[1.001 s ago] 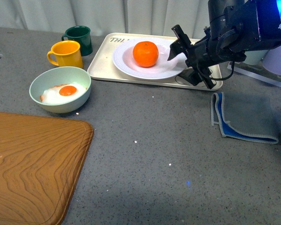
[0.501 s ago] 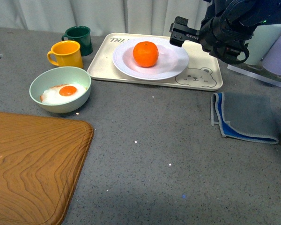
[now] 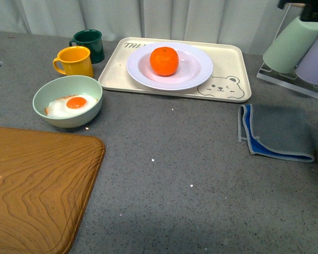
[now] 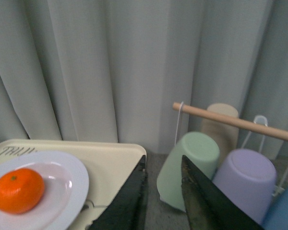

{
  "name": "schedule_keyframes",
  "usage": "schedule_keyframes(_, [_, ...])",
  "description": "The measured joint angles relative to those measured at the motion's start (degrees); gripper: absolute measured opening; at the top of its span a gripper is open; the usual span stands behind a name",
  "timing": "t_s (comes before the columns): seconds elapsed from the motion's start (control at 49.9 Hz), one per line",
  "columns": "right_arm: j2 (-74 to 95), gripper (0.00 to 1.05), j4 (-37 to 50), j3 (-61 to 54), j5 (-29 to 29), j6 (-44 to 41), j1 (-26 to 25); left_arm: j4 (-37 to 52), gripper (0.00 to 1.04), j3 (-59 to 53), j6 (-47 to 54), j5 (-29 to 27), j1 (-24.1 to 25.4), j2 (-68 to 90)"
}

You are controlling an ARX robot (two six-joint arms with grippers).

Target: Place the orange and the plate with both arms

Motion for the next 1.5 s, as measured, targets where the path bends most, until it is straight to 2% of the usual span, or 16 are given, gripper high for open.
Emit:
schedule_keyframes(0.12, [-4.37,0.01,0.94,-7.15,-1.4,-0.37,-0.81,0.0,0.98,0.0,0.0,0.0,0.0,0.0])
schedule_keyframes(0.34, [-14.99,0.01,1.68,-18.49,-3.41,-0.55,-2.73,0.0,0.98,0.0,0.0,0.0,0.0,0.0])
schedule_keyframes(0.42, [-22.32,0.01,-2.67,-22.38,-4.2,-0.52,-3.78,0.0,0.98,0.0,0.0,0.0,0.0,0.0])
schedule_keyframes(0.621, [-31.12,0.01,-4.92,-27.89,-5.33,-0.55,-4.81,0.0,0.98,0.0,0.0,0.0,0.0,0.0])
schedule_keyframes(0.741, [-35.74,0.01,-7.17,-30.8,-8.74,-0.52,-7.54,0.0,0.98,0.0,0.0,-0.04,0.0,0.0])
schedule_keyframes(1.221, [-55.17,0.01,-19.47,-37.35,-8.96,-0.52,-8.39,0.0,0.98,0.0,0.0,0.0,0.0,0.0])
schedule_keyframes(1.502, [-67.1,0.01,-29.64,-39.34,-8.98,-0.52,-8.39,0.0,0.98,0.0,0.0,0.0,0.0,0.0])
